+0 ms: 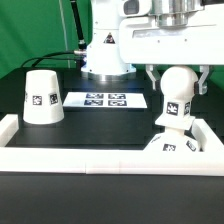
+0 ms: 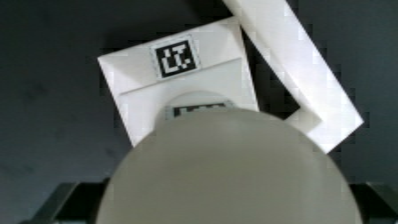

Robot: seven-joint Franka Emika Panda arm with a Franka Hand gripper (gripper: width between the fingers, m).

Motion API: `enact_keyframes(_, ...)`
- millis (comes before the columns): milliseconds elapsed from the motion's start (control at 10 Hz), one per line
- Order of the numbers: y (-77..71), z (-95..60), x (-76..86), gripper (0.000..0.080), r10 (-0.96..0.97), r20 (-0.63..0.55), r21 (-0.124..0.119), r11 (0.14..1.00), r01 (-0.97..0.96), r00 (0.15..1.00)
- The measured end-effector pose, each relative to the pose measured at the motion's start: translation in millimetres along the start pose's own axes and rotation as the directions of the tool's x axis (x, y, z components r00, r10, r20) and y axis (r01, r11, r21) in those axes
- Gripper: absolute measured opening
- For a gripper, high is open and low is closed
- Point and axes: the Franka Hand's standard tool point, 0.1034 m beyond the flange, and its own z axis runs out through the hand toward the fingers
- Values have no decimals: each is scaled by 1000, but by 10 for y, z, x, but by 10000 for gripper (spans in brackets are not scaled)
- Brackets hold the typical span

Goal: Assemble lamp

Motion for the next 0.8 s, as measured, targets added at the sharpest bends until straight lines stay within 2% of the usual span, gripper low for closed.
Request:
enact_keyframes(200,0,-4,-5,580,235,18,12,972,-235,972)
enact_keyframes(300,-1,-4,-4,580,287,24,14,958,-288,958)
enact_keyframes(400,-1,-4,-4,580,292,24,14,956,-292,956)
enact_keyframes(500,-4,1,-10,636,289,25,15,957,-289,957)
enact_keyframes(600,-10,-8,-13,636,267,24,14,964,-267,963)
enact_keyframes(700,-31,-67,-30,688,190,28,15,982,-190,981)
enact_keyframes(800,-41,-126,-16,688,118,25,23,993,-119,993)
